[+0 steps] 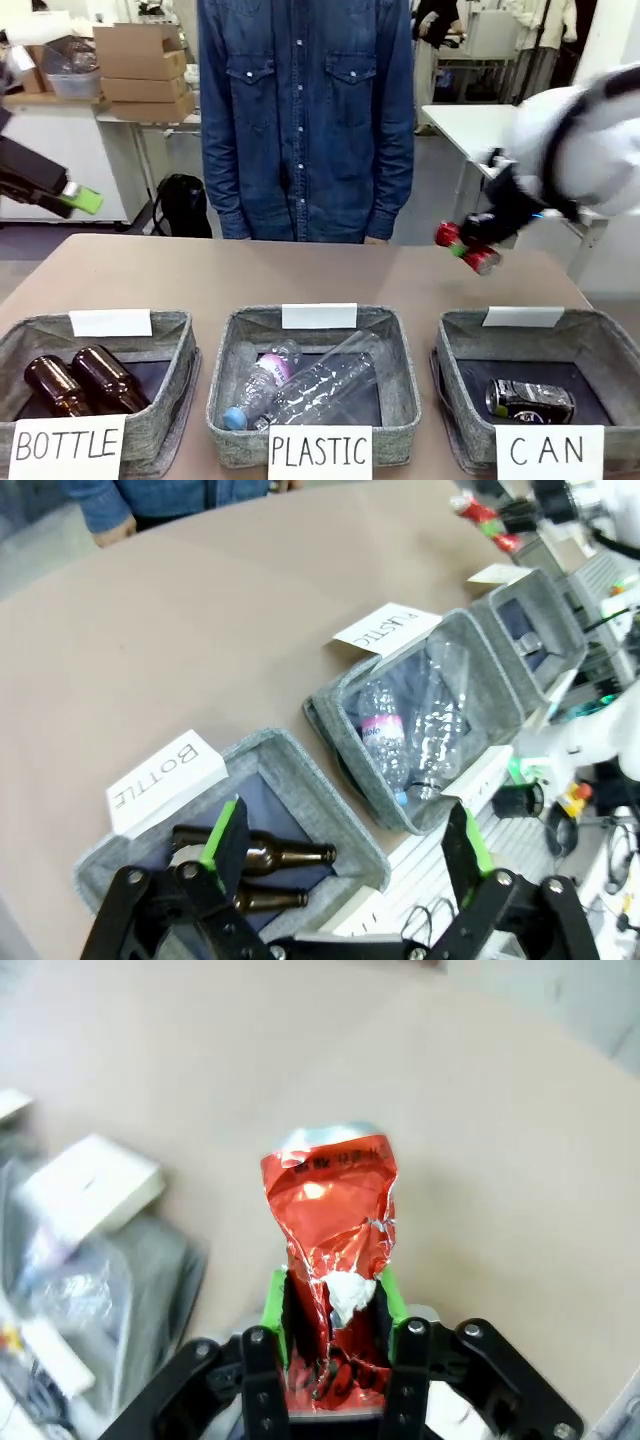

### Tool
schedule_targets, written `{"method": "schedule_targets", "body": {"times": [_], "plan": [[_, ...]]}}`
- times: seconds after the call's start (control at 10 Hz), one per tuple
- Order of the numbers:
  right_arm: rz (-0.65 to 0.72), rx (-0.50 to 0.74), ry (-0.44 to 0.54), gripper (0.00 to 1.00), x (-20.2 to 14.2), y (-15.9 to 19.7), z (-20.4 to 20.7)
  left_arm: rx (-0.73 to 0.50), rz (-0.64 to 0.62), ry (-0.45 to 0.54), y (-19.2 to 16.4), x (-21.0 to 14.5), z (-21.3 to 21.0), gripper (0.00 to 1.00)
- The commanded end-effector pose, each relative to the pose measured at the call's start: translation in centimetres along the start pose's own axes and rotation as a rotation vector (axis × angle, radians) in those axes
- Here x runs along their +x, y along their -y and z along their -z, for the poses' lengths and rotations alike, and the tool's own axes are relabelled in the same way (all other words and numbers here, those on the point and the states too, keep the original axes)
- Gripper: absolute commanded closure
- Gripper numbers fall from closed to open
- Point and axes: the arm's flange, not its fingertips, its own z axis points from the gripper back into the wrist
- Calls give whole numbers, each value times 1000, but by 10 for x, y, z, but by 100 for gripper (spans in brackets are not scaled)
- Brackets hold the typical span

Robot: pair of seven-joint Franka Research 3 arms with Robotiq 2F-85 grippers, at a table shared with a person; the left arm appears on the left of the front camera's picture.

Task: Sort the can waste into the basket.
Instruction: Pick up the can waste from the table and place it in the right Fabric basket.

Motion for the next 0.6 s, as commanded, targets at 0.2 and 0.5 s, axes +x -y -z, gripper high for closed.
{"method": "schedule_targets", "body": {"times": [0.2,0.5], "plan": [[-674,328,-59,100,-133,-46,-93,-14,8,13,1,-5,4,0],[-679,388,-78,100,-140,-41,-92,-14,8,13,1,-5,4,0]]}}
